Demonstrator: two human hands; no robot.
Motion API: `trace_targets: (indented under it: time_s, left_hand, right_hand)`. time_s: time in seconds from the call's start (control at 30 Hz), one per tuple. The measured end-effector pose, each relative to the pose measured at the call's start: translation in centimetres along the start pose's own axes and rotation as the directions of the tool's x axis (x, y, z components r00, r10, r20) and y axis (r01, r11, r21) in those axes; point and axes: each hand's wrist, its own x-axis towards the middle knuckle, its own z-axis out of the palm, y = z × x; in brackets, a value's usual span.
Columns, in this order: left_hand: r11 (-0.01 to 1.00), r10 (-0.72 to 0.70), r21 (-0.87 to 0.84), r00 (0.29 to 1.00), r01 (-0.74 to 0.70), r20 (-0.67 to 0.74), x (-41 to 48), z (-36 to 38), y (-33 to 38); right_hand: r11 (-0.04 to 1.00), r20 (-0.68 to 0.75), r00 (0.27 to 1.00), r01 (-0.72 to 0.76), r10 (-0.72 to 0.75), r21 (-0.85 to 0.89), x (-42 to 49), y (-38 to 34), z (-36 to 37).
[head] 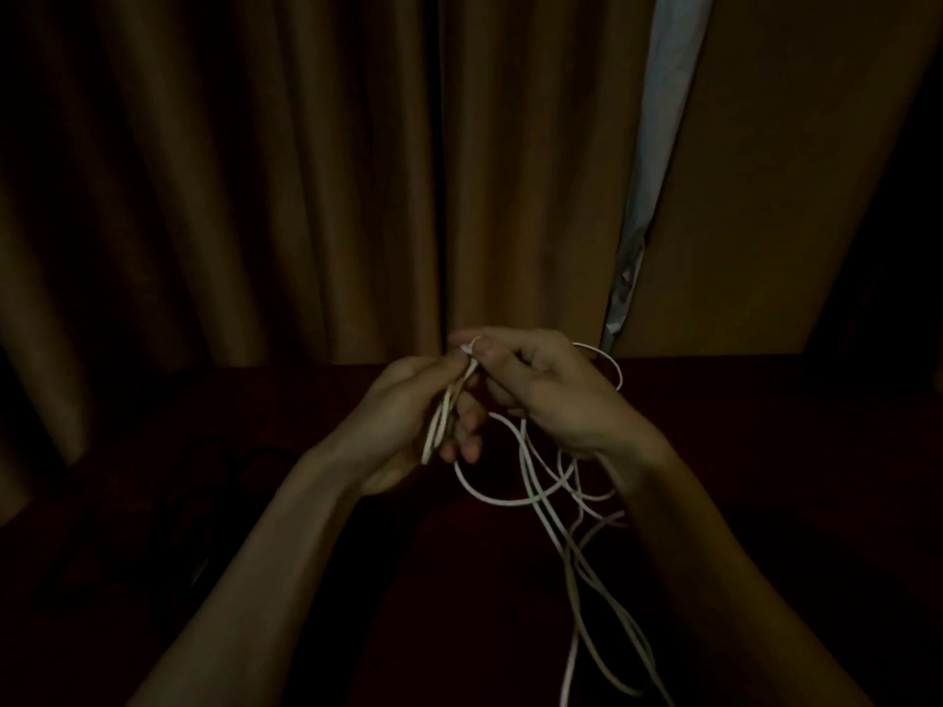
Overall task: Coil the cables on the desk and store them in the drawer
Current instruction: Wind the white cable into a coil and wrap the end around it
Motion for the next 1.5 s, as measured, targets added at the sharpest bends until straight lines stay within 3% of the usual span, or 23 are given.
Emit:
trace_targets:
  time_s: [0.1,0.3,0.5,0.63,0.73,0.8,0.87,1.07,1.13,1.17,1.2,1.23,1.3,1.33,1.4,1.5]
  left_hand:
    - [0.999,0.003,0.037,0.998,-0.006,0.066,-0.4,-0.4,0.0]
    - [0.969,0.234,0.080,0.972,-0.235,0.024,0.4,0.2,-0.8]
    - [0.925,0.370,0.092,0.929,-0.369,0.005,0.6,0.4,-1.2]
    - [0.907,0.405,0.112,0.914,-0.406,0.034,0.5,0.0,-1.4]
    - [0.897,0.391,0.229,0.920,-0.379,-0.006,0.7,-0.2,-1.6]
    - [0.782,0.493,0.468,0.868,-0.412,-0.059,0.8,-0.4,-1.7]
    - [0.580,0.639,0.704,0.766,-0.411,-0.079,1.1,-0.8,-2.0]
    - [0.229,0.785,0.943,0.619,-0.240,-0.033,1.1,-1.5,-3.0]
    - [0.161,0.785,0.966,0.620,-0.203,-0.001,1.1,-1.5,-2.8]
    - [0.166,0.765,0.965,0.644,-0.205,0.005,1.1,-1.6,-2.6]
    - [0.234,0.720,0.943,0.694,-0.235,-0.006,1.1,-1.6,-2.4]
    - [0.389,0.637,0.878,0.770,-0.280,-0.037,1.0,-1.5,-2.0]
    - [0.761,0.401,0.579,0.914,-0.294,-0.063,0.7,-0.8,-1.0]
    - [0.870,0.307,0.420,0.950,-0.259,-0.049,0.5,-0.6,-0.6]
    - [0.947,0.212,0.248,0.977,-0.202,-0.015,0.0,-0.4,-0.1]
    - [0.963,0.218,0.153,0.976,-0.220,0.029,-0.2,-0.4,0.1]
  right_hand:
    - [1.000,0.020,1.000,-0.022,0.022,-0.001,0.2,0.6,-0.2]
    - [0.998,-0.024,1.000,-0.016,0.018,0.063,0.5,0.8,0.3]
    - [0.997,-0.004,0.998,0.059,-0.059,-0.046,0.5,0.7,0.4]
    - [0.984,0.050,0.998,-0.033,0.025,0.174,0.3,0.7,0.9]
    - [0.987,0.042,0.996,-0.081,0.076,0.140,0.5,1.1,1.4]
    - [0.998,-0.008,0.998,-0.059,0.059,0.036,1.0,1.8,1.5]
    - [0.999,-0.104,0.994,-0.027,0.025,-0.024,1.1,2.1,1.7]
    - [0.997,-0.312,0.950,0.047,-0.026,0.060,1.5,2.4,4.0]
    - [0.999,-0.310,0.950,0.048,-0.037,0.026,1.7,2.6,3.7]
    - [0.999,-0.291,0.955,0.051,-0.046,0.008,1.5,2.6,3.2]
    - [0.998,-0.267,0.962,0.056,-0.056,-0.006,1.4,2.5,2.7]
    - [0.998,-0.248,0.967,0.056,-0.058,-0.015,1.2,2.2,2.2]
    - [0.998,-0.188,0.980,0.062,-0.060,0.003,1.0,1.8,1.5]
    - [0.997,-0.159,0.985,0.068,-0.063,0.028,0.9,1.6,1.4]
    - [0.993,-0.106,0.993,0.068,-0.058,0.096,0.7,1.2,1.4]
    - [0.974,-0.085,0.996,0.054,-0.036,0.219,0.5,0.9,1.2]
